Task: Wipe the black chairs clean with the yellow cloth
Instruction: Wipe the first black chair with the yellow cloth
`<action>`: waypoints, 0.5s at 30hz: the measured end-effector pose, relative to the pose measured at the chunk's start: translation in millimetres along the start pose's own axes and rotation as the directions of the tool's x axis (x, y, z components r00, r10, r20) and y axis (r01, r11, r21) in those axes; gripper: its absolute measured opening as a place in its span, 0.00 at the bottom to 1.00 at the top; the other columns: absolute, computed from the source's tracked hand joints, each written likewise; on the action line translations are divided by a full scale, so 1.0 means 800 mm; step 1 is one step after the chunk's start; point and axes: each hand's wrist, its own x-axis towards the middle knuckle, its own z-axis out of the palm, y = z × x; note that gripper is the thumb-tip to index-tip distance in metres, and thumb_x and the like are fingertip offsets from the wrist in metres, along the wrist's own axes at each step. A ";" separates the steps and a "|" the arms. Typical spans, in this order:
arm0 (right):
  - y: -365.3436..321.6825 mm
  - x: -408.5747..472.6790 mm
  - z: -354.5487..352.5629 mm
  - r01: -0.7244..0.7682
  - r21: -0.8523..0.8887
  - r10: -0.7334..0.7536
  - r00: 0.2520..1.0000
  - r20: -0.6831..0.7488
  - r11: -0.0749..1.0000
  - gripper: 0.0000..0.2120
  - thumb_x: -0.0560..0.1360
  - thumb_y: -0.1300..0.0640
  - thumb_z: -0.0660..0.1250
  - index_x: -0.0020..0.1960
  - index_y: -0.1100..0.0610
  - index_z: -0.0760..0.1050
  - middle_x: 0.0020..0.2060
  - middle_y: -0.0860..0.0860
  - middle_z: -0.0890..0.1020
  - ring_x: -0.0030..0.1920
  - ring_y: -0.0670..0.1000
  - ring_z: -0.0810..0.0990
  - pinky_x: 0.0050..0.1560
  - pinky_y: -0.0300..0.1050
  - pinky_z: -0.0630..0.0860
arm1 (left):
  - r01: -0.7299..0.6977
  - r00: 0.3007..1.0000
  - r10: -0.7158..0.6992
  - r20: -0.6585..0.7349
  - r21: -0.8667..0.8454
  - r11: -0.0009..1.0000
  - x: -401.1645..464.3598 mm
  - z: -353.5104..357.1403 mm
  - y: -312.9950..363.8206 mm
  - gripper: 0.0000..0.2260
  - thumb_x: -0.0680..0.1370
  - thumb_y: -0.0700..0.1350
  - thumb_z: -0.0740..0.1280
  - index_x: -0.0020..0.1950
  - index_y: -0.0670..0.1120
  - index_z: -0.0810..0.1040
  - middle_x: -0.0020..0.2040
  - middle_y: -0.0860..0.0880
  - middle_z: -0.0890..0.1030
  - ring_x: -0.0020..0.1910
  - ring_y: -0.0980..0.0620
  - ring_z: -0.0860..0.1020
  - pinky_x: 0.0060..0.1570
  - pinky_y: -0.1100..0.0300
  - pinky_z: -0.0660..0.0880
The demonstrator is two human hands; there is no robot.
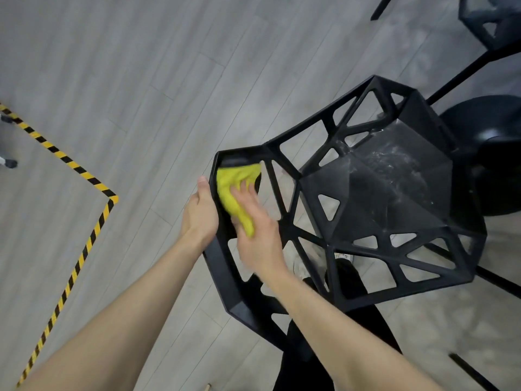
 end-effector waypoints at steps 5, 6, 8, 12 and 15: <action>0.007 0.040 -0.034 0.003 -0.035 -0.002 1.000 0.018 0.999 0.26 0.83 0.66 0.65 0.79 0.52 0.72 0.80 0.49 0.71 0.81 0.46 0.66 0.82 0.48 0.63 | 0.031 0.998 -0.032 0.048 0.024 0.999 0.009 0.000 -0.005 0.41 0.81 0.75 0.46 0.78 0.50 0.76 0.75 0.45 0.79 0.78 0.42 0.73 0.80 0.44 0.65; 0.003 0.062 -0.030 -0.037 -0.027 0.036 0.999 -0.013 0.999 0.27 0.83 0.66 0.65 0.81 0.52 0.70 0.80 0.50 0.70 0.82 0.47 0.65 0.82 0.50 0.63 | 0.034 0.998 -0.035 0.056 0.017 0.999 0.011 -0.001 -0.006 0.45 0.75 0.80 0.46 0.77 0.52 0.77 0.73 0.45 0.80 0.76 0.42 0.75 0.80 0.42 0.66; -0.002 0.065 -0.020 -0.025 -0.040 0.026 0.999 0.028 0.999 0.29 0.83 0.67 0.65 0.82 0.51 0.69 0.81 0.49 0.68 0.84 0.47 0.60 0.83 0.50 0.62 | 0.033 0.999 -0.033 0.038 -0.005 0.999 0.016 -0.002 -0.010 0.46 0.74 0.80 0.46 0.77 0.52 0.77 0.73 0.45 0.81 0.76 0.42 0.75 0.79 0.41 0.67; 0.008 -0.068 -0.037 0.103 -0.059 -0.086 0.966 0.244 0.993 0.30 0.82 0.69 0.65 0.81 0.49 0.70 0.81 0.45 0.68 0.84 0.43 0.58 0.83 0.44 0.59 | -0.013 0.997 0.019 0.076 -0.083 0.996 0.011 -0.001 -0.012 0.32 0.87 0.67 0.47 0.68 0.50 0.84 0.64 0.45 0.86 0.64 0.47 0.83 0.73 0.48 0.74; -0.001 -0.072 -0.039 0.052 -0.038 -0.046 0.990 0.136 0.998 0.27 0.84 0.66 0.65 0.81 0.50 0.70 0.79 0.42 0.71 0.81 0.39 0.63 0.82 0.44 0.62 | -0.102 0.980 0.135 0.148 -0.211 0.972 0.003 -0.002 -0.008 0.31 0.86 0.69 0.48 0.66 0.52 0.84 0.57 0.48 0.89 0.58 0.49 0.87 0.69 0.47 0.77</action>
